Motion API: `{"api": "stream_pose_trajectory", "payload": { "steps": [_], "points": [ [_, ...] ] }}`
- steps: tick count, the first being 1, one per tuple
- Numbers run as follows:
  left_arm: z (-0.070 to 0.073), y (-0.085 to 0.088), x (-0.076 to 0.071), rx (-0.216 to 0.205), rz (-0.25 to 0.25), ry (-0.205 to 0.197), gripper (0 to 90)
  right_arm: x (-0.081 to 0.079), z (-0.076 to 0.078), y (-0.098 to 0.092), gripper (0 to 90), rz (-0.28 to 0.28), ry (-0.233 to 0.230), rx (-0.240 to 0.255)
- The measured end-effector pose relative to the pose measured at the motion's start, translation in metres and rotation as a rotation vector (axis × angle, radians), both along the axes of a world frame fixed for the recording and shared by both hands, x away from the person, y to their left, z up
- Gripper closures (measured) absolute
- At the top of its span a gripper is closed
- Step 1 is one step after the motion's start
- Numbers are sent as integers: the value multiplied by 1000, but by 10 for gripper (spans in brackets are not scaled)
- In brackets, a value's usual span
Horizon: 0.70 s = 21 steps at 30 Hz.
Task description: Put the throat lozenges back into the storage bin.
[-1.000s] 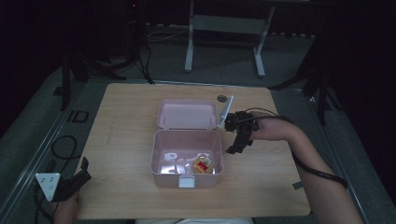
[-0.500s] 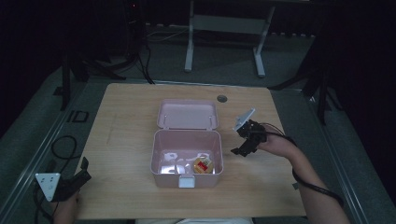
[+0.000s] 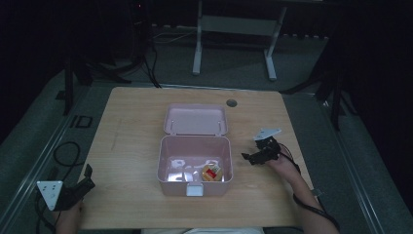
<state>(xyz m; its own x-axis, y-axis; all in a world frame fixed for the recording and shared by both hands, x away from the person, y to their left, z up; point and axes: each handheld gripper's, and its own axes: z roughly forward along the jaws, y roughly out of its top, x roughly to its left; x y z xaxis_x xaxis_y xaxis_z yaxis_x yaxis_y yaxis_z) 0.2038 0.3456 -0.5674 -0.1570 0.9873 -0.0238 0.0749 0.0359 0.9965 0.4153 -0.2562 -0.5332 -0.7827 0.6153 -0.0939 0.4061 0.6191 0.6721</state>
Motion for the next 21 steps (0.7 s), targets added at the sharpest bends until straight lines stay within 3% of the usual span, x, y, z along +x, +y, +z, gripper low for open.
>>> {"api": "stream_pose_trajectory", "payload": {
  "steps": [2, 5, 7, 8, 11, 13, 16, 18, 21],
  "points": [
    [0, 0, 0, 0, 1, 0, 11, 2, -6, -9, 113, -37, 6, 23],
    [0, 0, 0, 0, 0, -1, 11, 0, -13, -20, 111, -92, -36, 20],
    [0, 0, 0, 1, 0, -1, 11, 0, -15, -24, 109, -106, -35, 27],
    [0, 0, 0, 1, -1, -1, 10, -2, -16, -32, 109, -146, -73, 22],
    [0, 0, 0, 2, 1, -2, 11, -4, -16, -42, 110, -191, -78, 51],
    [0, 0, 0, 2, 1, -2, 11, -10, -15, -55, 109, -256, -104, 65],
    [0, 0, 0, 3, 1, -1, 11, -12, -16, -61, 110, -289, -99, 64],
    [0, 0, 0, 3, 2, -2, 11, -15, -16, -69, 109, -335, -92, 84],
    [0, -1, 0, 4, 2, -3, 11, -19, -16, -75, 109, -435, -136, 93]
  ]
}}
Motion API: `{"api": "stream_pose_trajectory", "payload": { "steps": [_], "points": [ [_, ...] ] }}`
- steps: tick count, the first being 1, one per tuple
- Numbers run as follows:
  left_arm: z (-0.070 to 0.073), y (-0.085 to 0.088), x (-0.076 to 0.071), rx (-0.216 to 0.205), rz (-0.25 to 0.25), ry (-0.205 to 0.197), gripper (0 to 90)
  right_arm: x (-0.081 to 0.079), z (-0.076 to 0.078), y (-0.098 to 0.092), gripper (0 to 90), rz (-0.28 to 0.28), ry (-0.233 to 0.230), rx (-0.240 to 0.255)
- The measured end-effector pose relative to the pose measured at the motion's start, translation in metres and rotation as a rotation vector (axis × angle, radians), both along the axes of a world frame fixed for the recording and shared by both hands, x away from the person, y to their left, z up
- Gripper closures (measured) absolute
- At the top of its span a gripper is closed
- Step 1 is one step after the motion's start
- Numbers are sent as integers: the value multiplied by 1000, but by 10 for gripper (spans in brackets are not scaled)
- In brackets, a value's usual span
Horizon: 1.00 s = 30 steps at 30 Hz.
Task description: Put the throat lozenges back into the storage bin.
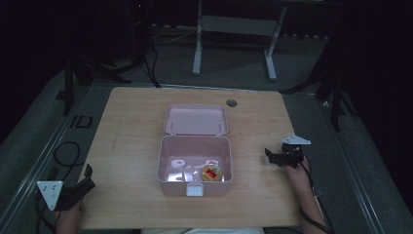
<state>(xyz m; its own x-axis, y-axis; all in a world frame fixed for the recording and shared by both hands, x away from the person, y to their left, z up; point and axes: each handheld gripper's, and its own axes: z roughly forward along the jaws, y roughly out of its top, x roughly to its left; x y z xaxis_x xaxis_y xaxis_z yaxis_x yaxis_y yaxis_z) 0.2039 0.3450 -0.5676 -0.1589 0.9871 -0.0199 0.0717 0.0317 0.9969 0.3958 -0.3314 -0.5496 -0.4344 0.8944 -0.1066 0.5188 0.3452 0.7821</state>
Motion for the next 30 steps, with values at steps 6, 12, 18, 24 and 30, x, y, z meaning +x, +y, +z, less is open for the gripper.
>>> {"api": "stream_pose_trajectory", "payload": {
  "steps": [6, 12, 18, 24, 30],
  "points": [
    [0, 0, 0, 0, -1, 0, 11, -6, -1, -15, 109, -174, -55, -3],
    [0, 0, 0, 3, -3, 0, 11, -13, -2, -22, 109, -289, -115, -21],
    [0, 0, 0, 3, -3, 0, 11, -15, 0, -29, 109, -335, -114, 8],
    [0, 0, 0, 3, -1, -1, 11, -15, -1, -28, 109, -379, -122, -19],
    [0, 0, 0, 2, 0, 0, 11, -14, -2, -29, 109, -372, -109, -11]
  ]
}}
